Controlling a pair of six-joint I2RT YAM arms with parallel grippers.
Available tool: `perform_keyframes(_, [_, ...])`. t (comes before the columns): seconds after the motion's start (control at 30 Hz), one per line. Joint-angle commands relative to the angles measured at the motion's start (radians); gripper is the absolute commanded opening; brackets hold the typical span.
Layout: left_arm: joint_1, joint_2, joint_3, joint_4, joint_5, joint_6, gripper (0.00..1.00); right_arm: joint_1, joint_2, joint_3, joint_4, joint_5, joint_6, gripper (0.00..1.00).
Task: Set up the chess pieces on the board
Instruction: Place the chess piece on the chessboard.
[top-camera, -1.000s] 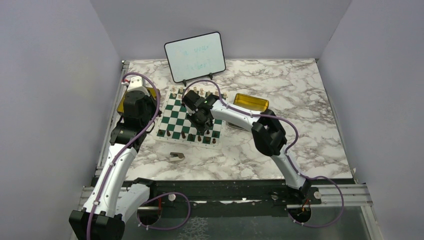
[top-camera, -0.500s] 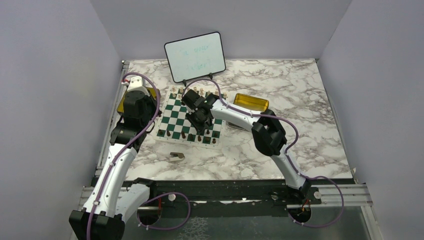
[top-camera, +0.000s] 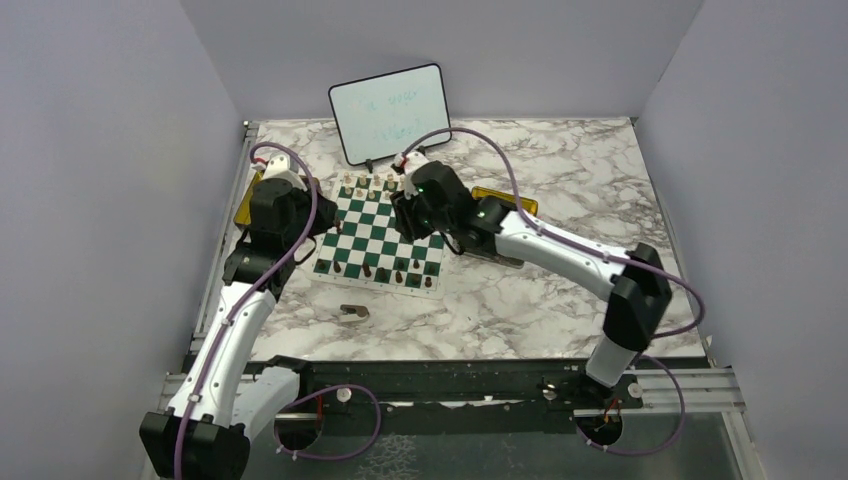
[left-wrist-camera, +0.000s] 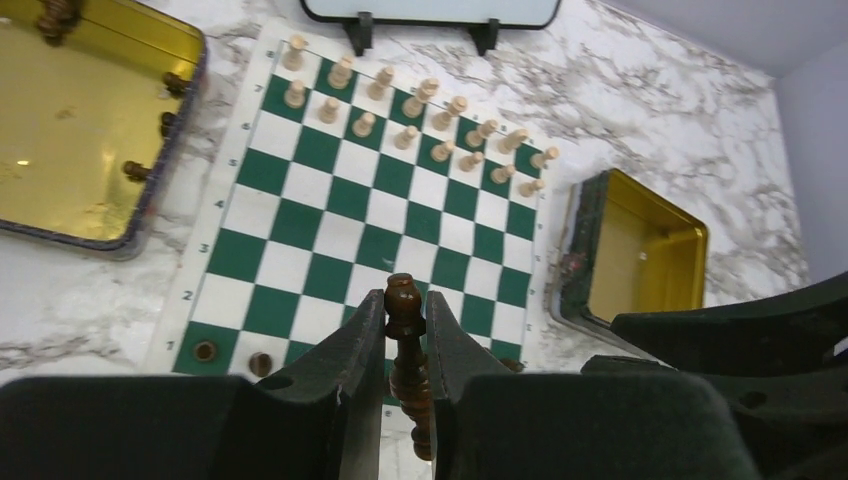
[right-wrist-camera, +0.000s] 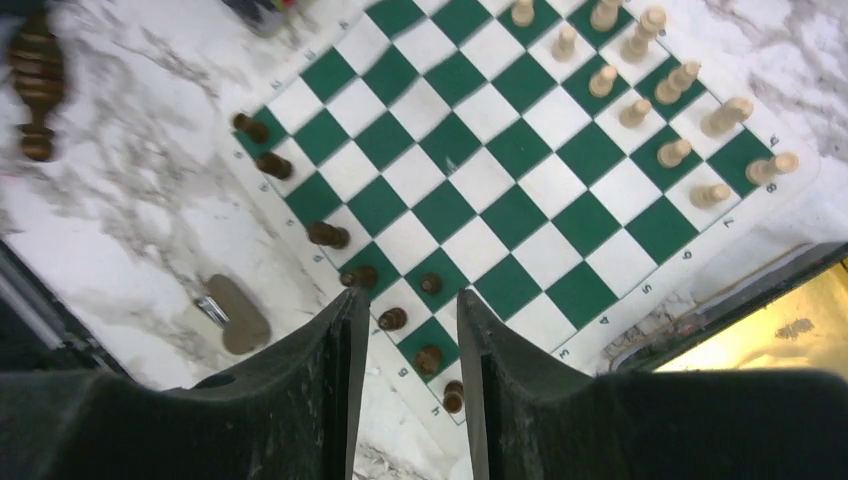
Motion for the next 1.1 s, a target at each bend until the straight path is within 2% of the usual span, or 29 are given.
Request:
perform_keyframes(0.0, [-0.003, 0.018, 0.04, 0.074, 0.206, -0.136, 0.11, 0.012, -0.172, -0.276, 0.497, -0.076, -0.068, 0.43])
perform_keyframes(0.13, [-0.003, 0.035, 0.049, 0.105, 0.3, -0.215, 0.12, 0.051, -0.297, -0.498, 0.828, -0.127, -0.303, 0.45])
perform_keyframes(0.37, [-0.003, 0.042, 0.04, 0.171, 0.402, -0.327, 0.13, 0.129, -0.393, -0.714, 1.215, -0.226, -0.815, 0.47])
perform_keyframes(0.47, [-0.003, 0.056, 0.045, 0.181, 0.45, -0.355, 0.13, 0.16, -0.389, -0.745, 1.275, -0.26, -1.033, 0.46])
perform_keyframes(0.57, [-0.003, 0.06, 0.046, 0.182, 0.478, -0.369, 0.13, 0.185, -0.375, -0.755, 1.341, -0.242, -1.159, 0.46])
perform_keyframes(0.7, [-0.003, 0.061, 0.044, 0.175, 0.5, -0.379, 0.13, 0.214, -0.347, -0.746, 1.345, -0.235, -1.326, 0.45])
perform_keyframes(0.87, [-0.003, 0.069, 0.042, 0.172, 0.54, -0.386, 0.13, 0.237, -0.311, -0.726, 1.31, -0.215, -1.445, 0.45])
perform_keyframes(1.07, [-0.003, 0.071, 0.033, 0.171, 0.568, -0.386, 0.13, 0.256, -0.275, -0.706, 1.299, -0.167, -1.504, 0.45])
